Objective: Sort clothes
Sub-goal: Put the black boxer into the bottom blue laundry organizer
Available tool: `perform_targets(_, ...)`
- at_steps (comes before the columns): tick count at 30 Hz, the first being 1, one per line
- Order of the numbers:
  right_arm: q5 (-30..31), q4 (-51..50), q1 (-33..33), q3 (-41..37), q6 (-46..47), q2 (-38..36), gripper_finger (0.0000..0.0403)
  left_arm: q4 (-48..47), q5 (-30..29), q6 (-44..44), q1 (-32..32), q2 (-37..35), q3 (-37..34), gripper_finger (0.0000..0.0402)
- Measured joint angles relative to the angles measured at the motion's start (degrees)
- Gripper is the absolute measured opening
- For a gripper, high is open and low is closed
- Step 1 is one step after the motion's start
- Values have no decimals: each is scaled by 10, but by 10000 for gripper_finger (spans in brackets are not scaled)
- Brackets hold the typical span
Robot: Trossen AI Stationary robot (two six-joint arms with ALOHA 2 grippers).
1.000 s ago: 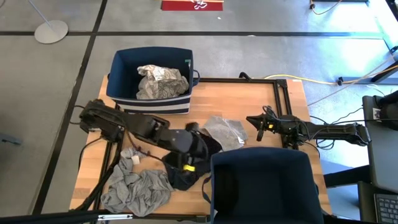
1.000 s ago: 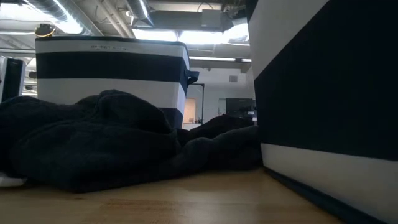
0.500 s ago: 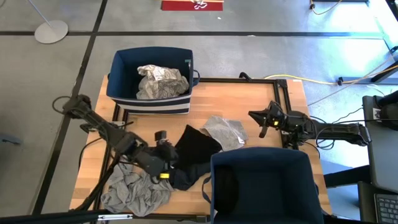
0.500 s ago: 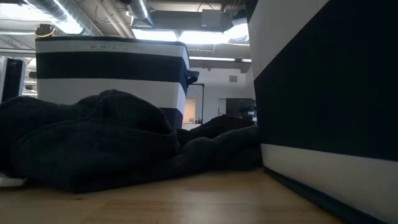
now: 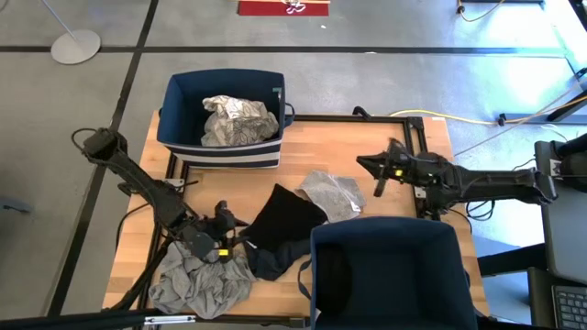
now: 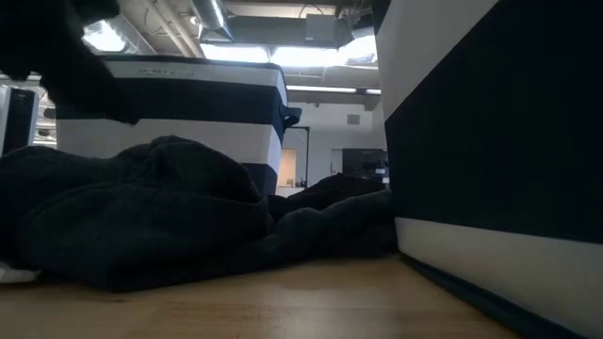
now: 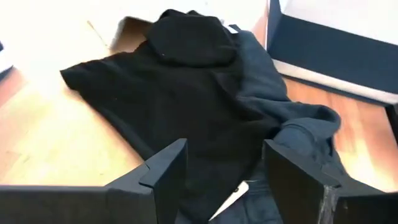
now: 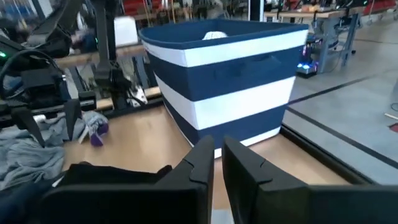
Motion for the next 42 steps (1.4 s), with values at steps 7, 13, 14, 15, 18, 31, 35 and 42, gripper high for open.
perform_targets(7,-22,-24,0,174,-55,188,35,28,-134,-37,-65,0,-39,198)
perform_targets(13,-43,-73,0,327,-71,334,35,33,-206,-87,-128,0,-62,198)
perform_targets(14,-52,-86,0,353,-71,356,35,34,-216,-94,-138,1,-65,198)
perform_targets(15,-61,-100,0,379,-71,380,35,34,-226,-98,-147,1,-68,198)
perform_targets(18,-71,-146,0,457,-71,443,35,36,-242,-107,-168,1,-72,198)
perform_targets(31,-180,-178,13,639,-13,647,35,37,-253,-103,-203,1,-72,198)
perform_targets(35,-185,-167,25,657,-12,689,35,37,-255,-86,-203,1,-72,198)
perform_targets(42,-201,-170,34,658,-10,747,35,36,-249,-78,-204,1,-72,198)
